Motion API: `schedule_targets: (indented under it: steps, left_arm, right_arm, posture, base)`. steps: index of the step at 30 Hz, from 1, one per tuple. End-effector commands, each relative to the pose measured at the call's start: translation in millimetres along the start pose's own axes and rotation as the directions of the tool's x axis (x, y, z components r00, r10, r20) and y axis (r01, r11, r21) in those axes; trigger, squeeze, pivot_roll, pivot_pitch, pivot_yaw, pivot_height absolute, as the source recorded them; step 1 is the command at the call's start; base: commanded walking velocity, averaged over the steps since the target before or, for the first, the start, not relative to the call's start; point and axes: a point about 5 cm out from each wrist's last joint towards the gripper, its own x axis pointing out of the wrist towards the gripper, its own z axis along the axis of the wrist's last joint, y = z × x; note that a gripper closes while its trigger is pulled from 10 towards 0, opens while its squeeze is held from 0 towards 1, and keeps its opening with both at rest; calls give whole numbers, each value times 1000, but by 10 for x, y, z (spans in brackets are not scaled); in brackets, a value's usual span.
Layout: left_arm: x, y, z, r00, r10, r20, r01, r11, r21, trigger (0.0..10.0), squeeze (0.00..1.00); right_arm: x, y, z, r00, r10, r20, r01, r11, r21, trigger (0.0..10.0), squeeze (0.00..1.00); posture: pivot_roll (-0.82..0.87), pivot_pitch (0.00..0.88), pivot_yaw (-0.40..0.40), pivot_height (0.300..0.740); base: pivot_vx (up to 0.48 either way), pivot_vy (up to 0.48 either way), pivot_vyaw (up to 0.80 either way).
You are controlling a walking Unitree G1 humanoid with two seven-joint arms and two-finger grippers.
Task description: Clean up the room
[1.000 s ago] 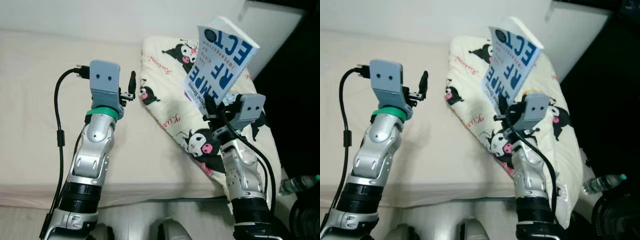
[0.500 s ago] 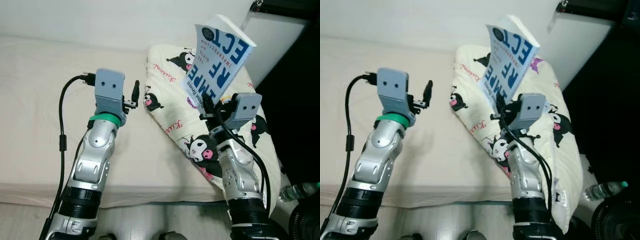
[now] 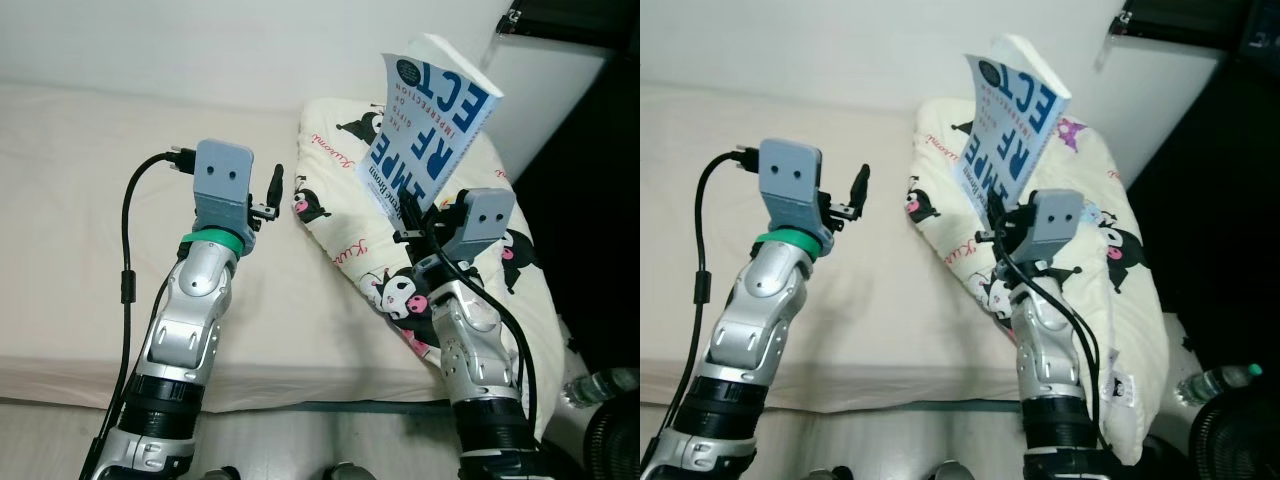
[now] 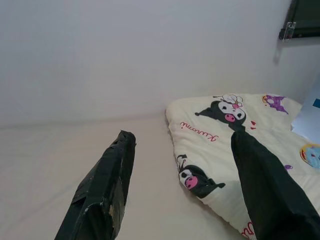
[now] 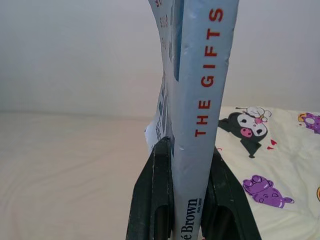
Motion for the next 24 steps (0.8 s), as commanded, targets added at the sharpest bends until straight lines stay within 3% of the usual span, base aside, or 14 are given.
schedule_targets:
  steps: [1, 24]
  left_arm:
    - [-14, -3, -30, 1000, -6, -14, 6, 1000, 3, 10000, 0]
    - [-8, 8, -29, 1000, -5, -12, 5, 1000, 12, 10000, 0]
  right_arm:
    - [-10, -14, 46, 1000, -5, 30, 5, 1000, -13, 10000, 0]
    - [-2, 8, 27, 1000, 4, 26, -4, 1000, -11, 10000, 0]
  posture:
    - [-90, 50, -15, 740]
    - [-85, 46, -10, 740]
  base:
    - [0, 349, 0]
    - [0, 349, 0]
